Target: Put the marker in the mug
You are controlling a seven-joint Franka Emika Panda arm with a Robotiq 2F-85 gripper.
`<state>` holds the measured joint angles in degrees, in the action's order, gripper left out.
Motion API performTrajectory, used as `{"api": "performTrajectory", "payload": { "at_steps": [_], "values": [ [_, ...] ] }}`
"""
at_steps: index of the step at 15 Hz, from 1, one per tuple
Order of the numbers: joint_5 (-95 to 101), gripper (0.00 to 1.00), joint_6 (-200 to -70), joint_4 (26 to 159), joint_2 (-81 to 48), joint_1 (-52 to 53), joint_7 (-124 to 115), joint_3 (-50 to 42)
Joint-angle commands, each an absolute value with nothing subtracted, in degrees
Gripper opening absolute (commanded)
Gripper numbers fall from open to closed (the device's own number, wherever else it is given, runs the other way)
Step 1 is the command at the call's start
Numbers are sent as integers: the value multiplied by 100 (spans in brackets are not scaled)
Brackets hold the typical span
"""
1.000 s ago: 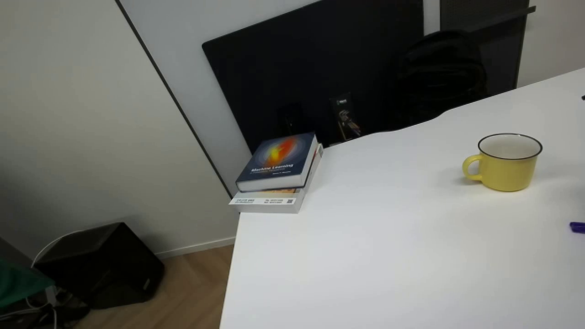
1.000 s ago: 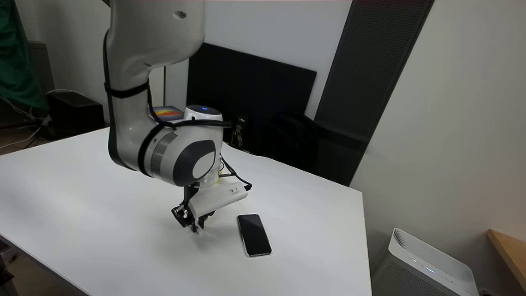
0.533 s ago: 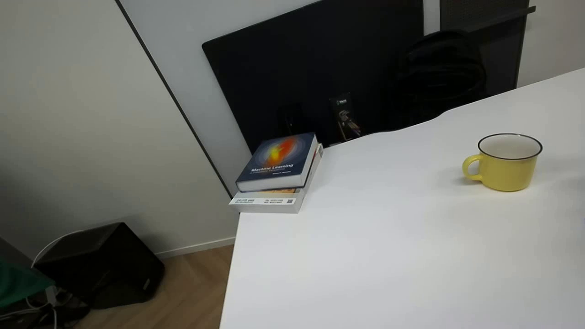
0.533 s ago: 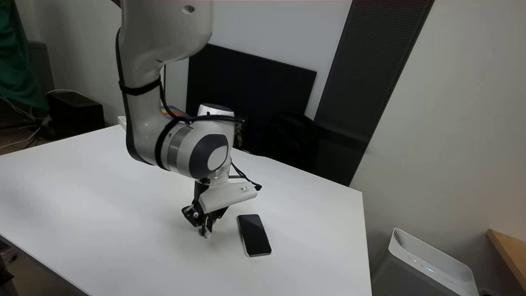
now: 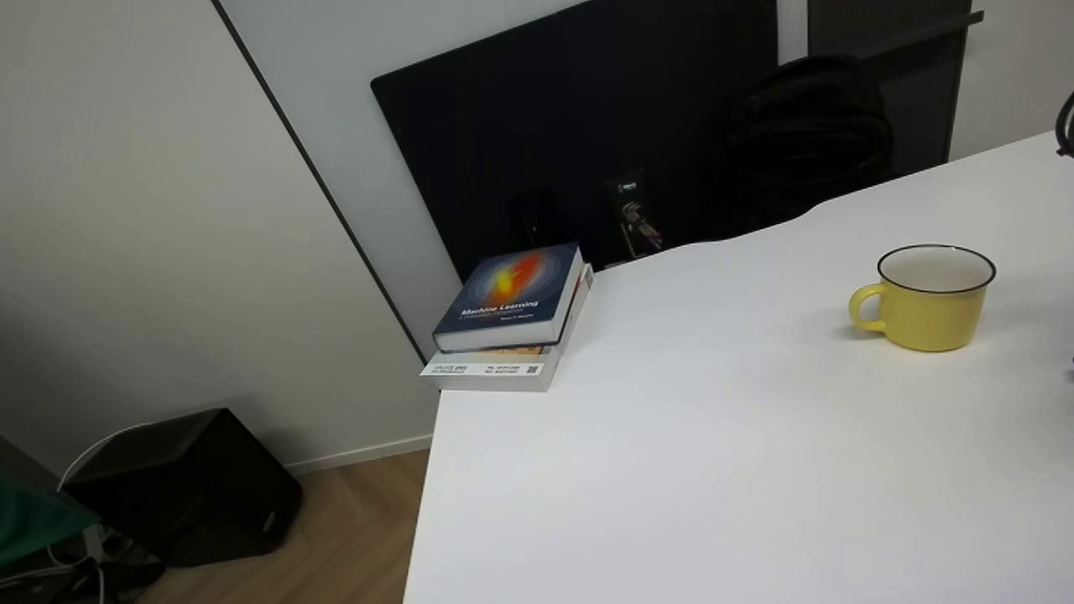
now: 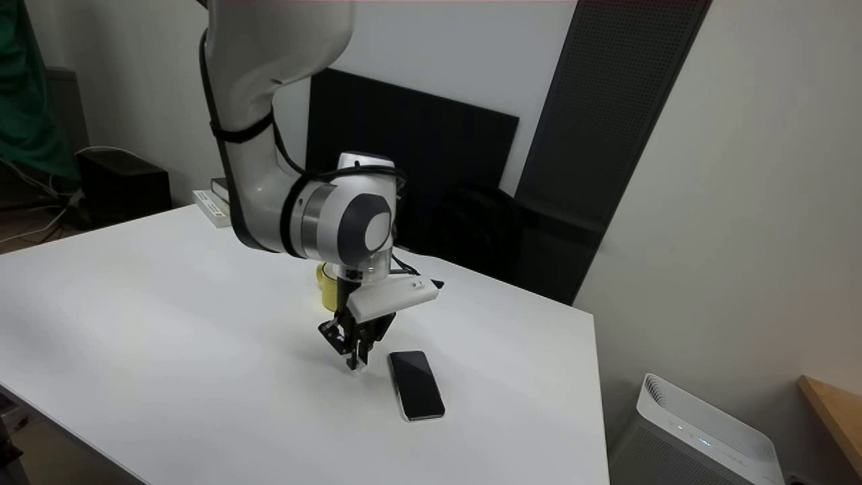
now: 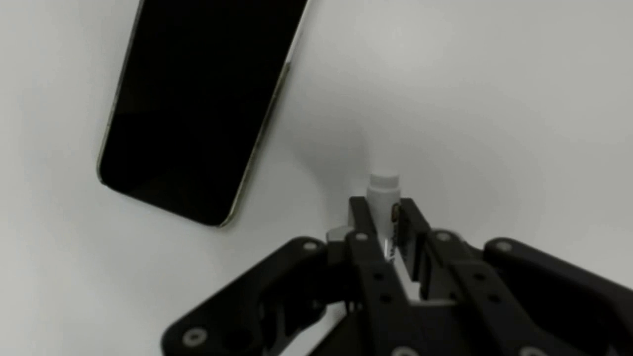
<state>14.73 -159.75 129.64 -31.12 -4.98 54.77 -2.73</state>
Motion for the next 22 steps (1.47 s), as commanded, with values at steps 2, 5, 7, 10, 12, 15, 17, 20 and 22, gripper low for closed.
{"api": "performTrajectory", "payload": {
  "at_steps": [2, 5, 7, 10, 12, 15, 17, 20, 22],
  "values": [
    [1785, 4, -15724, 12638, -2934, -298, 5106, -341],
    [1943, 4, -15532, 12387, -2879, -187, 5038, -340],
    [2097, 4, -15389, 12210, -2856, -77, 4959, -390],
    [2429, 4, -15180, 11952, -2845, 64, 4803, -483],
    [2673, 4, -15052, 11784, -2858, 145, 4706, -544],
    [2939, 4, -14738, 11538, -2873, 198, 4658, -551],
    [3120, 4, -14550, 11372, -2893, 248, 4632, -563],
    [3402, 4, -14286, 11155, -2931, 317, 4576, -570],
    [3591, 4, -14131, 11055, -2940, 343, 4518, -536]
  ]
}}
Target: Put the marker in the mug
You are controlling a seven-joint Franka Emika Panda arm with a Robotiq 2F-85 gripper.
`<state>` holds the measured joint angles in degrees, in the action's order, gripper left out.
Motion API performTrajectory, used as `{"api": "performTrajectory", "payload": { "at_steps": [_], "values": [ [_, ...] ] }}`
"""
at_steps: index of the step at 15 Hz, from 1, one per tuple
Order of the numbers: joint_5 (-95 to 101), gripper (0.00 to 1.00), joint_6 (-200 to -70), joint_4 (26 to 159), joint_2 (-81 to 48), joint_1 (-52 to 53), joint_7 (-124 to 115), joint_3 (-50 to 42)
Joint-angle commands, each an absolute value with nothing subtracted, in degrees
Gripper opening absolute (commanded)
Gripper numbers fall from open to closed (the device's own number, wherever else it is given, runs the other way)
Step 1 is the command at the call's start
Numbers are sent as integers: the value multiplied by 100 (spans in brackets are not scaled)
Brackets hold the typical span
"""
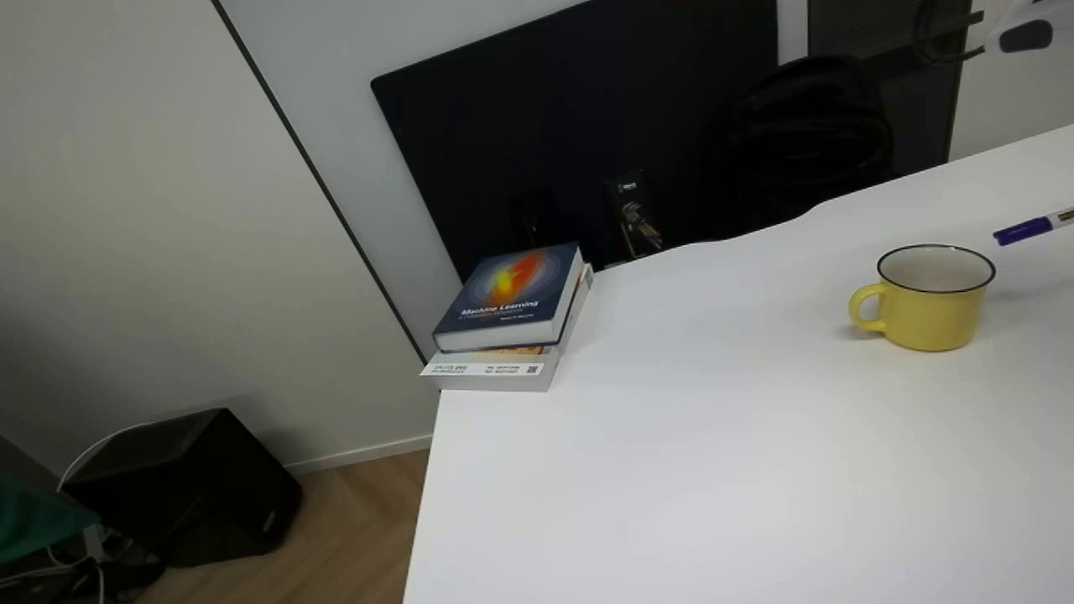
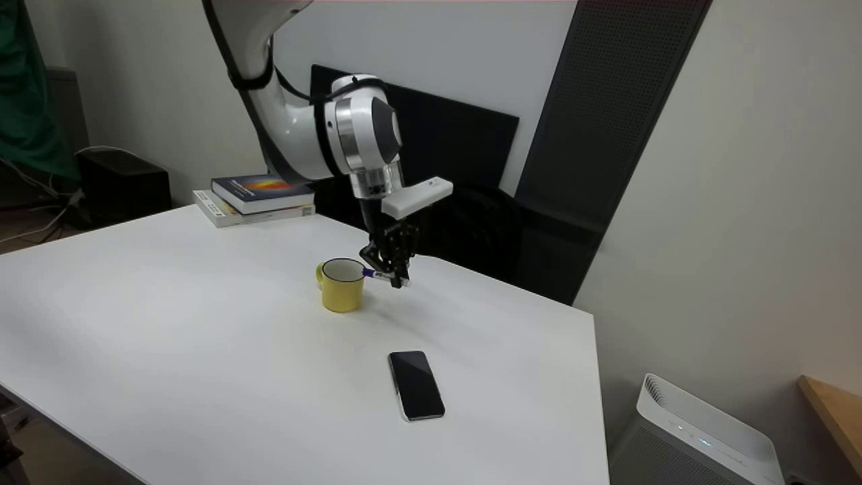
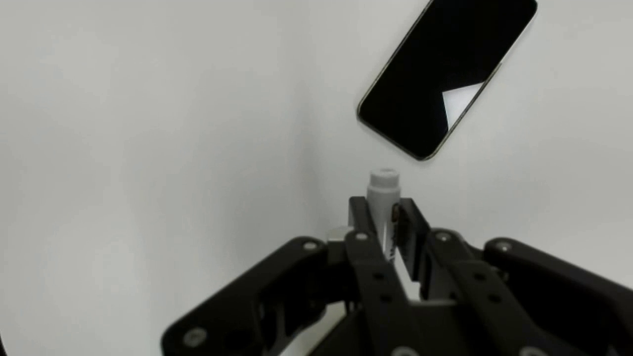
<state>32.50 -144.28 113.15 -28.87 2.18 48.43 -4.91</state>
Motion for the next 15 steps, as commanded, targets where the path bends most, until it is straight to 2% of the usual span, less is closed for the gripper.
{"api": "performTrajectory", "payload": {
  "at_steps": [1, 15],
  "values": [
    [3696, 4, -14070, 11017, -2947, 365, 4487, -527],
    [5735, 4, -14087, 11157, -3094, 735, 3740, -279]
  ]
}}
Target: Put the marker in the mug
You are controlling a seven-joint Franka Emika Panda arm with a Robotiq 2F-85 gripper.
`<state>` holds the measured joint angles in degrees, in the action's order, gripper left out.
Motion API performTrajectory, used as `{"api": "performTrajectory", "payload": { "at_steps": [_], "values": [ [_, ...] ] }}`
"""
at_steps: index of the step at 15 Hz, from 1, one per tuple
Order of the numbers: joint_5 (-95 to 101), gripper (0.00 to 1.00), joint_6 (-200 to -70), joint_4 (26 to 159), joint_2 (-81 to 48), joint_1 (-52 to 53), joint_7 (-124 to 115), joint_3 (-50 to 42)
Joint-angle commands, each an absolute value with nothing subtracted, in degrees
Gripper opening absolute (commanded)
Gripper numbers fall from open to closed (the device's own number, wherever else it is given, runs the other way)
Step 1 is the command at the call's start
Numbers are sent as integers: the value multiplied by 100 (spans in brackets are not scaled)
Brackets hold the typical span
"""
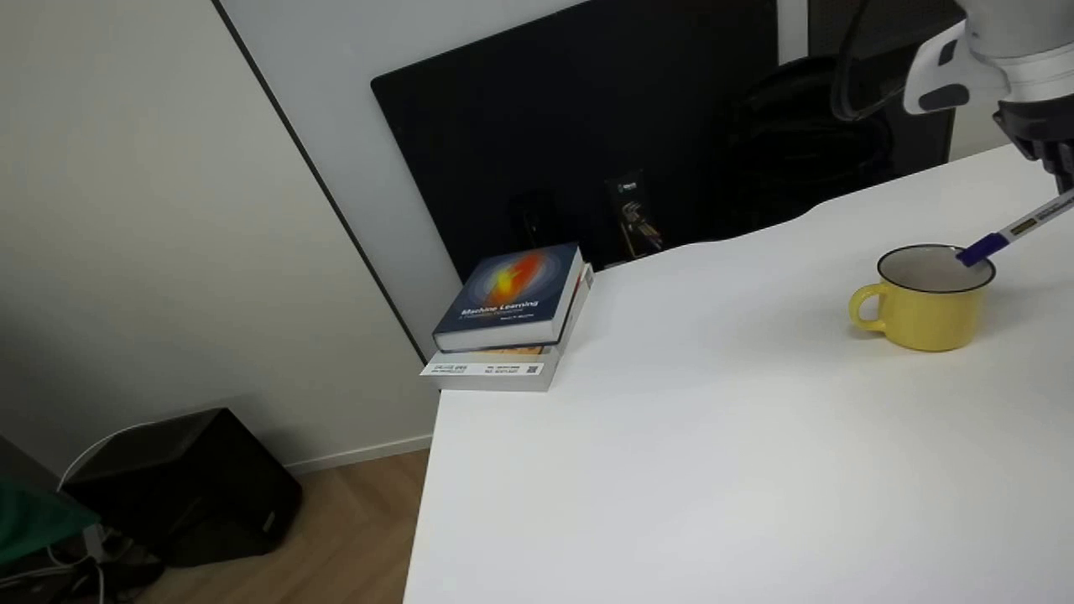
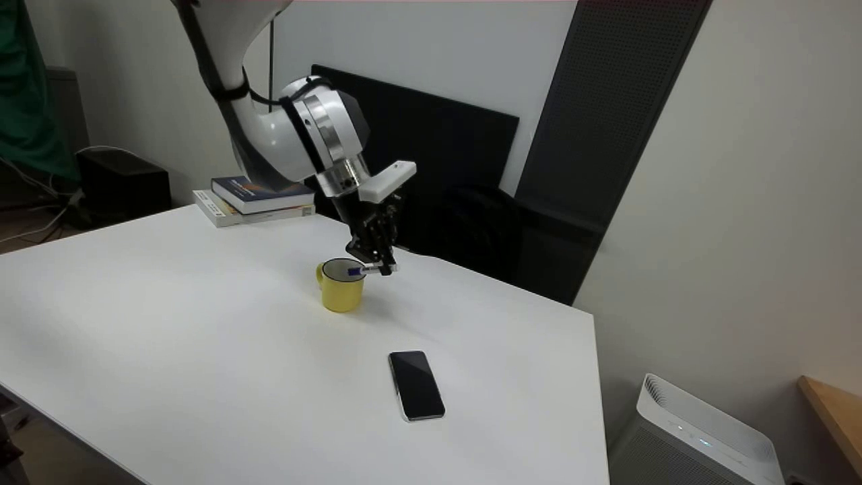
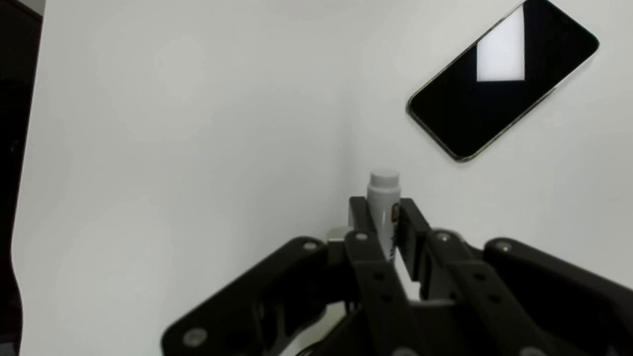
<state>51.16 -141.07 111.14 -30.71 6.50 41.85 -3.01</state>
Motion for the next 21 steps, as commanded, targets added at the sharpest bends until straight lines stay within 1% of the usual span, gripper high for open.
{"api": "performTrajectory", "payload": {
  "at_steps": [1, 8, 17, 18, 21],
  "values": [
    [5889, 4, -14064, 11156, -3119, 727, 3670, -231],
    [6698, 4, -14005, 11194, -3270, 692, 3199, 3],
    [6696, 4, -13951, 11255, -3320, 728, 3004, 332],
    [6702, 39, -13936, 11254, -3330, 729, 2989, 338],
    [6704, 56, -13894, 11245, -3355, 719, 2977, 348]
  ]
}}
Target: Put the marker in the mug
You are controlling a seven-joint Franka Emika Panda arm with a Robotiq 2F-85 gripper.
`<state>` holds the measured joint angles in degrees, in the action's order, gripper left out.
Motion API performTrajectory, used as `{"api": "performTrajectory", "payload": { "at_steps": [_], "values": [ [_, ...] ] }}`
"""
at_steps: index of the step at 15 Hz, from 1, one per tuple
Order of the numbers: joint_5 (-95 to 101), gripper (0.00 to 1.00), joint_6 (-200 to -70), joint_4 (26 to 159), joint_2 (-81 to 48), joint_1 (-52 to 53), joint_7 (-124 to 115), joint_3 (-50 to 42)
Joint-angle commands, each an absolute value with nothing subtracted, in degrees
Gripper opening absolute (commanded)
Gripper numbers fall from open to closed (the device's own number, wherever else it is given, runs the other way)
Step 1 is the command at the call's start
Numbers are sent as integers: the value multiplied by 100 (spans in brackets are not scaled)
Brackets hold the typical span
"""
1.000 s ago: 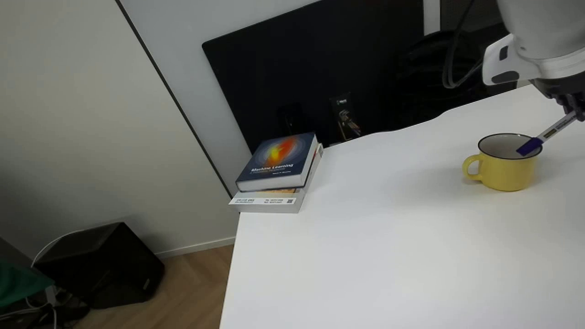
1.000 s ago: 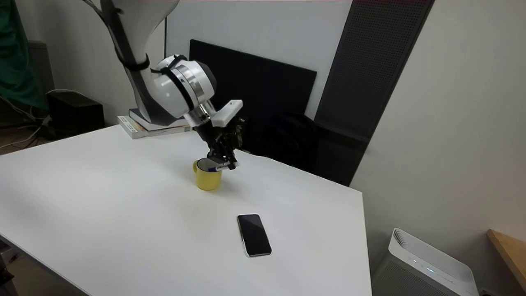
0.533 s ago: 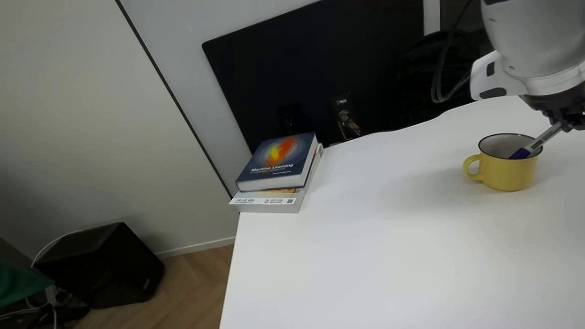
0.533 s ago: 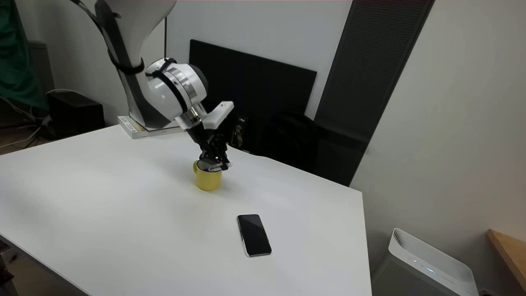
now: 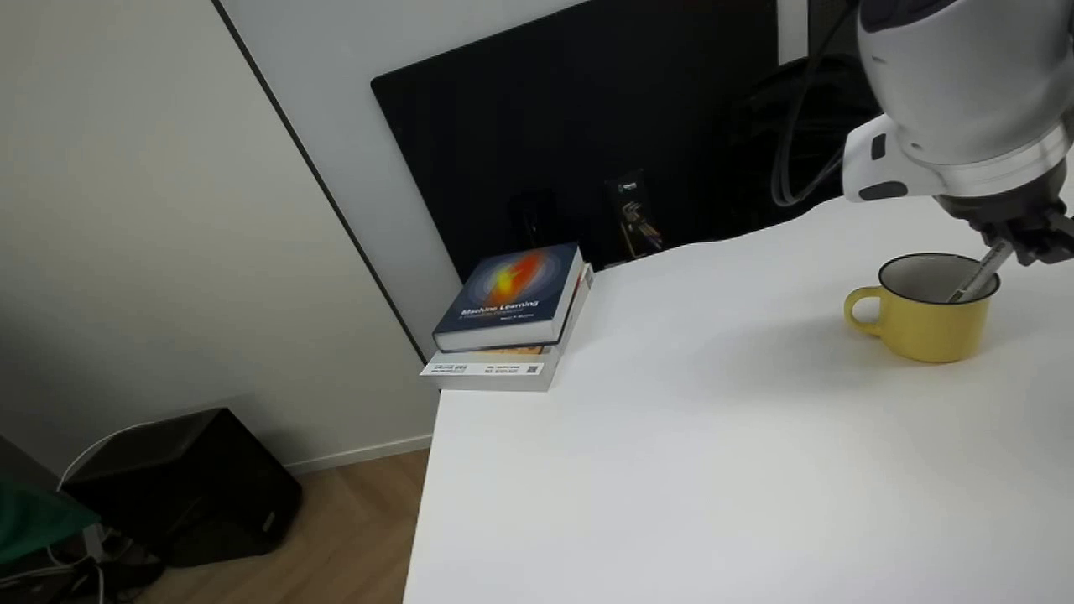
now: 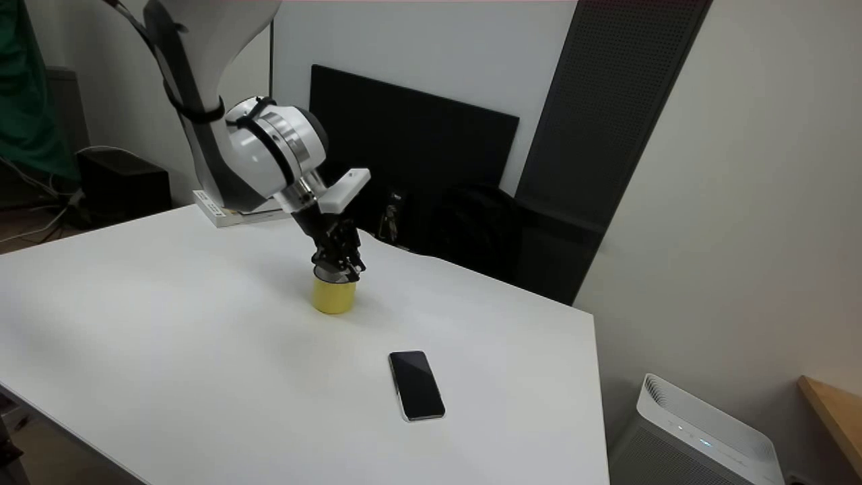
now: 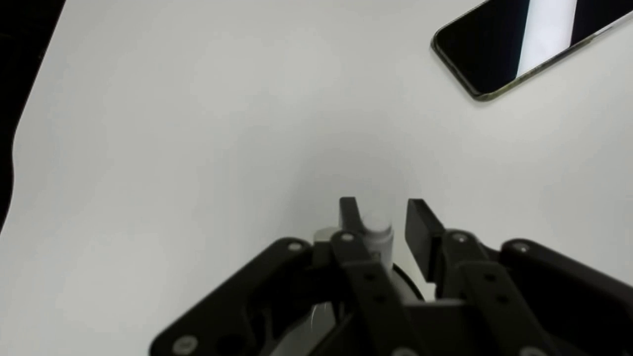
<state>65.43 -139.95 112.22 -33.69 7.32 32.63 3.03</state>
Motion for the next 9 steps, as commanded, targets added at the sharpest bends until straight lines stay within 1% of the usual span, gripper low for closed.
{"api": "performTrajectory", "payload": {
  "at_steps": [1, 6, 7, 9],
  "values": [
    [6703, 64, -13884, 11243, -3361, 716, 2977, 349],
    [6442, 96, -13860, 11258, -3303, 619, 3037, 420],
    [6340, 99, -13770, 11250, -3272, 605, 3056, 435],
    [5942, 100, -13564, 11241, -3186, 546, 3035, 476]
  ]
}}
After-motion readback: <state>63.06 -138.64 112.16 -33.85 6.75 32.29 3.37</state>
